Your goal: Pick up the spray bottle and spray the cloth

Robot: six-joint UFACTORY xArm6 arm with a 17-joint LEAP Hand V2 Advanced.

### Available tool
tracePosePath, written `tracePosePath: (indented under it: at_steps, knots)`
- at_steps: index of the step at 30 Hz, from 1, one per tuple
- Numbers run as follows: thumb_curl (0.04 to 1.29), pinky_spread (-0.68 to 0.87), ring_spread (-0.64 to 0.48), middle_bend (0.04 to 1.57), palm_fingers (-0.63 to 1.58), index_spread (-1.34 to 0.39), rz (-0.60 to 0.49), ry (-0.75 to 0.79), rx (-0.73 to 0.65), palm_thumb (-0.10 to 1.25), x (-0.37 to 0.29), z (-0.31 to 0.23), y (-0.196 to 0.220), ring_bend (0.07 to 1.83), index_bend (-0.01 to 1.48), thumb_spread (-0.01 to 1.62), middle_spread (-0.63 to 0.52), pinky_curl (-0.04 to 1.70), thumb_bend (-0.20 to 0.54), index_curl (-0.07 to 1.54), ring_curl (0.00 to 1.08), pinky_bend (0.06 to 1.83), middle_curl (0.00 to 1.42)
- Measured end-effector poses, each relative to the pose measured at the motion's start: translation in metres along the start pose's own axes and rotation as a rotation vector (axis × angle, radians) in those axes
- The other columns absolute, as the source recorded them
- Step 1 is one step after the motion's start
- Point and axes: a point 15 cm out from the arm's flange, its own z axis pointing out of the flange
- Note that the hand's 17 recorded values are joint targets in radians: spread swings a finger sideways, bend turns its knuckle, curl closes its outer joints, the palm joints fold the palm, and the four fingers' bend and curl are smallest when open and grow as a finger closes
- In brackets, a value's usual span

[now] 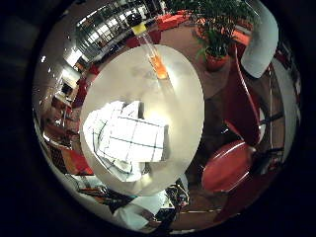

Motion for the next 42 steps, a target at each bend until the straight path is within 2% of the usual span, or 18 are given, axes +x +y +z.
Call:
tracePosePath:
  at_steps: [3, 10, 27, 32, 42]
  knots:
    - [0.29, 0.46, 0.23, 0.25, 0.23, -0.26, 0.037, -0.047, -0.003, 0.54, 0.02, 0.005, 0.004, 0.32, 0.15, 0.97, 0.07, 0.3, -0.028, 0.26, 0.24, 0.35, 0.34]
    - [0.29, 0.45, 0.23, 0.26, 0.2, -0.26, 0.041, -0.071, 0.0, 0.54, 0.054, 0.0, -0.009, 0.32, 0.15, 0.97, 0.08, 0.29, -0.028, 0.27, 0.24, 0.35, 0.34]
    - [0.3, 0.45, 0.23, 0.26, 0.16, -0.23, 0.066, -0.13, 0.078, 0.52, 0.108, -0.014, -0.062, 0.36, 0.14, 0.98, 0.1, 0.3, -0.029, 0.25, 0.25, 0.39, 0.34]
    - [0.3, 0.44, 0.23, 0.27, 0.15, -0.22, 0.07, -0.201, 0.105, 0.52, 0.115, -0.015, -0.077, 0.38, 0.14, 0.98, 0.1, 0.31, -0.028, 0.25, 0.25, 0.41, 0.34]
    - [0.3, 0.44, 0.22, 0.26, 0.12, -0.21, 0.076, -0.268, 0.063, 0.5, 0.142, -0.004, -0.105, 0.41, 0.15, 0.98, 0.13, 0.31, -0.028, 0.25, 0.25, 0.43, 0.34]
